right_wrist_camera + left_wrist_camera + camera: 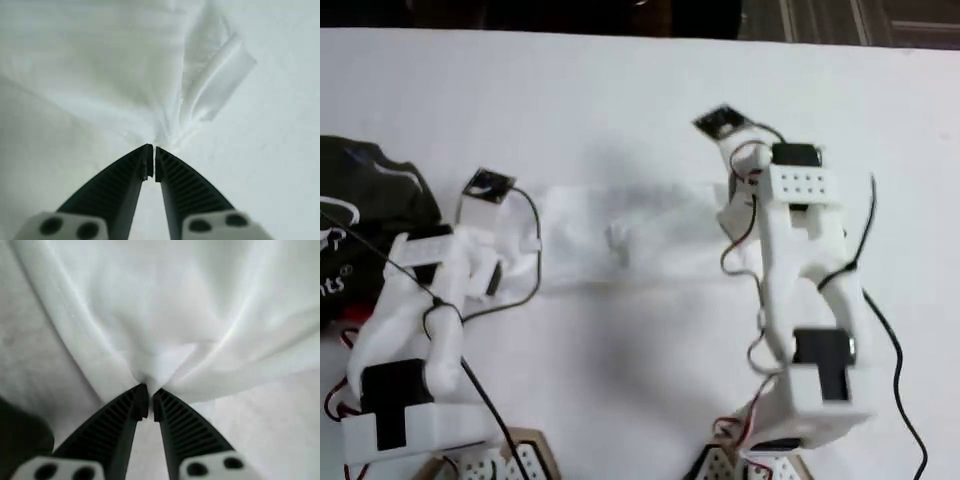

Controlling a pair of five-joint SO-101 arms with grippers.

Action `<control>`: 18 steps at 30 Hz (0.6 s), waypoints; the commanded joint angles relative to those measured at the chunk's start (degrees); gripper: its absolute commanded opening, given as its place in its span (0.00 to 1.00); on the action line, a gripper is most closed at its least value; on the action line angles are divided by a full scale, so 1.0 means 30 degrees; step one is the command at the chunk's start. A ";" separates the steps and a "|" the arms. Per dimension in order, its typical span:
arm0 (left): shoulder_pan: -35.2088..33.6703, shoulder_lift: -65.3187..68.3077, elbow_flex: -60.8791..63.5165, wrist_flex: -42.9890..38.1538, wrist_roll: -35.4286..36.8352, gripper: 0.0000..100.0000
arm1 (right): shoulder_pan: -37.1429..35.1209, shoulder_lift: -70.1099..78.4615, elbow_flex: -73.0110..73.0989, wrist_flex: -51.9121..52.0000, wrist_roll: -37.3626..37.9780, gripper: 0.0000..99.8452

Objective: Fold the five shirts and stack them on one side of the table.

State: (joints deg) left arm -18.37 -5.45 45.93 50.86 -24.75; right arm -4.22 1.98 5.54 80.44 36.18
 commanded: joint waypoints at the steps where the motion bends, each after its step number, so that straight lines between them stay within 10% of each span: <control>1: 0.0527 -0.0586 -0.0689 0.0996 0.0000 0.03 | -0.0366 -0.3150 -0.0293 0.0513 -0.0879 0.02; 9: 0.2725 -0.5480 -0.3385 0.6828 0.2842 0.03 | -0.0220 -0.7282 0.3810 0.0425 -0.1670 0.02; 18: 0.2608 -0.8996 -0.1978 0.5568 0.2989 0.03 | 0.2916 -1.0974 1.0462 -0.2007 -0.1641 0.02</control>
State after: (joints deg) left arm -10.99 -29.98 38.99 70.37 -16.57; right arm 1.23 -27.03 32.79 77.54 31.60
